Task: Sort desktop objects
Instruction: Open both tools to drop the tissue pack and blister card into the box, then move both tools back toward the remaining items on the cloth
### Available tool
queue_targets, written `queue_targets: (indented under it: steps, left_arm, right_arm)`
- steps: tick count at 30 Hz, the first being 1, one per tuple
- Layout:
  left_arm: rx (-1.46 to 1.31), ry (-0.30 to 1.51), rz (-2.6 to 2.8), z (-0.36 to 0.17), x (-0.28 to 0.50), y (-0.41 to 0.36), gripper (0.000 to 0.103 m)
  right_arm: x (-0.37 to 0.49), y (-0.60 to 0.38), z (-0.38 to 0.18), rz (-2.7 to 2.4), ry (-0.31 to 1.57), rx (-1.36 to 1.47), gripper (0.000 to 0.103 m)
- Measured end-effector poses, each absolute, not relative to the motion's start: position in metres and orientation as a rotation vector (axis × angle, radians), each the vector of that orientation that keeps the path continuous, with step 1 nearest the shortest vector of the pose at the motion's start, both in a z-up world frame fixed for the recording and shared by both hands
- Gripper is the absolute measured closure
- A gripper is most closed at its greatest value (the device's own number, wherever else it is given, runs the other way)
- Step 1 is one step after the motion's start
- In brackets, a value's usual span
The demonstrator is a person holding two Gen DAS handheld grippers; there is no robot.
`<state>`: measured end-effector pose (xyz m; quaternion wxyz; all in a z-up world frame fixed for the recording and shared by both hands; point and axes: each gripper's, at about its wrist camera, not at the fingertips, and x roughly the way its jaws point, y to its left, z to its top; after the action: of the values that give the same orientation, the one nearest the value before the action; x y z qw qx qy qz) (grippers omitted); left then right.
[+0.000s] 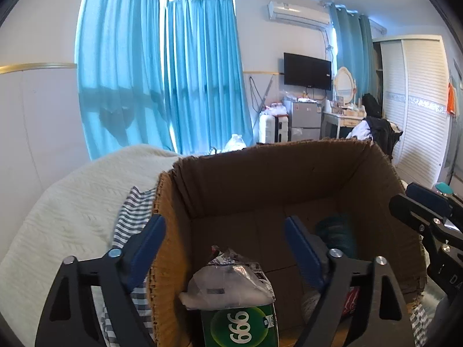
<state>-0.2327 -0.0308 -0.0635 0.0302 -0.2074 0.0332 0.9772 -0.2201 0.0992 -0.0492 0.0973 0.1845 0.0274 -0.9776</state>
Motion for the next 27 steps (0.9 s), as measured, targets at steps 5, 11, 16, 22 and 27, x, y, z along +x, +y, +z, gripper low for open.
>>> queue_targets:
  steps: [5, 11, 16, 22, 27]
  left_arm:
    - [-0.593, 0.075, 3.033, -0.051, -0.222, -0.036, 0.004]
    - [-0.529, 0.022, 3.077, -0.03, -0.204, -0.045, 0.0]
    - [-0.505, -0.003, 3.099, -0.016, -0.192, -0.051, 0.0]
    - [-0.443, -0.029, 3.124, 0.0, -0.171, -0.056, 0.0]
    - [-0.403, -0.012, 3.136, 0.01, -0.153, -0.062, 0.0]
  right_arm:
    - [-0.21, 0.105, -0.041, -2.911, 0.072, 0.501, 0.061]
    - [-0.191, 0.113, -0.025, -2.935, 0.037, 0.442, 0.051]
    - [-0.172, 0.118, -0.009, -2.946, 0.018, 0.383, 0.042]
    - [-0.145, 0.123, 0.009, -2.948, 0.006, 0.31, 0.027]
    - [-0.124, 0.128, 0.021, -2.948, -0.023, 0.261, 0.007]
